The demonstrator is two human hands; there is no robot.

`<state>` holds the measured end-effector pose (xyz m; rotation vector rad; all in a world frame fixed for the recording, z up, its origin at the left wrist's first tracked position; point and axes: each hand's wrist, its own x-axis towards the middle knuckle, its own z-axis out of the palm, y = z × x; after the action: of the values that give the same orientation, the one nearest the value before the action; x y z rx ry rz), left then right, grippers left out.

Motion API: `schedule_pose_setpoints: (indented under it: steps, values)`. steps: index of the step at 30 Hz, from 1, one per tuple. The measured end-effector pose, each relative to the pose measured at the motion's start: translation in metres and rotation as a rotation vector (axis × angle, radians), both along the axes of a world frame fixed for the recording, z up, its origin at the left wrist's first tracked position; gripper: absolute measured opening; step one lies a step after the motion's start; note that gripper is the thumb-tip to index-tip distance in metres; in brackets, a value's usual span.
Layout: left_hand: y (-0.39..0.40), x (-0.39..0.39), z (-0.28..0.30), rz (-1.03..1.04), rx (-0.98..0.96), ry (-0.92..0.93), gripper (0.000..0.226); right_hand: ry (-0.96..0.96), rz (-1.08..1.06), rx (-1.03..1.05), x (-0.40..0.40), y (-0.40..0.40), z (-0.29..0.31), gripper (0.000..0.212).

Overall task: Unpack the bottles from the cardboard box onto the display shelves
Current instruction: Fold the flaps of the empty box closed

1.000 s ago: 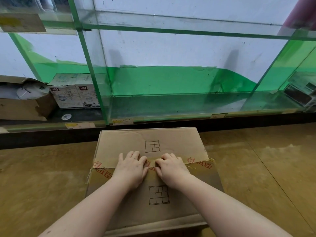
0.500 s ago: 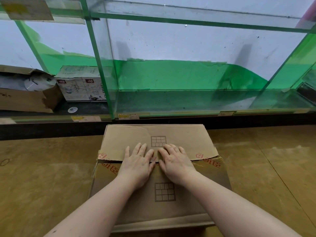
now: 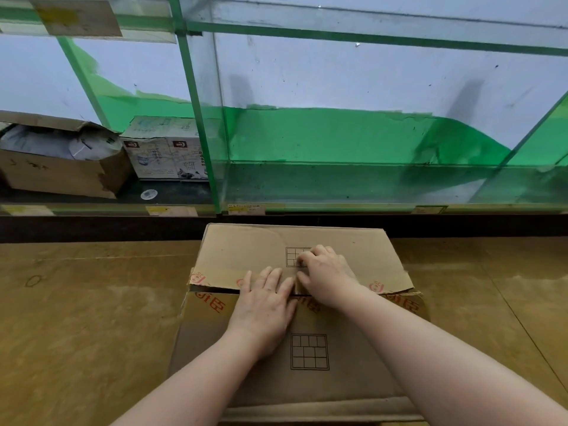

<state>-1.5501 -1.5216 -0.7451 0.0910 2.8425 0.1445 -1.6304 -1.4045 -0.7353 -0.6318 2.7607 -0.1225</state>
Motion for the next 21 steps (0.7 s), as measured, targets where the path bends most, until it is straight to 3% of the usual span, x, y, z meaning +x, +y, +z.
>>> schedule_pose_setpoints:
  steps: [10,21]
  values:
    - [-0.025,-0.007,0.003,0.238,-0.031,0.037,0.049,0.106,-0.111,0.014,0.011,0.019,-0.003,0.037]
    - [-0.026,-0.009,0.003,0.273,-0.012,0.017,0.048,0.052,-0.192,0.037,0.024,0.017,0.001,0.036]
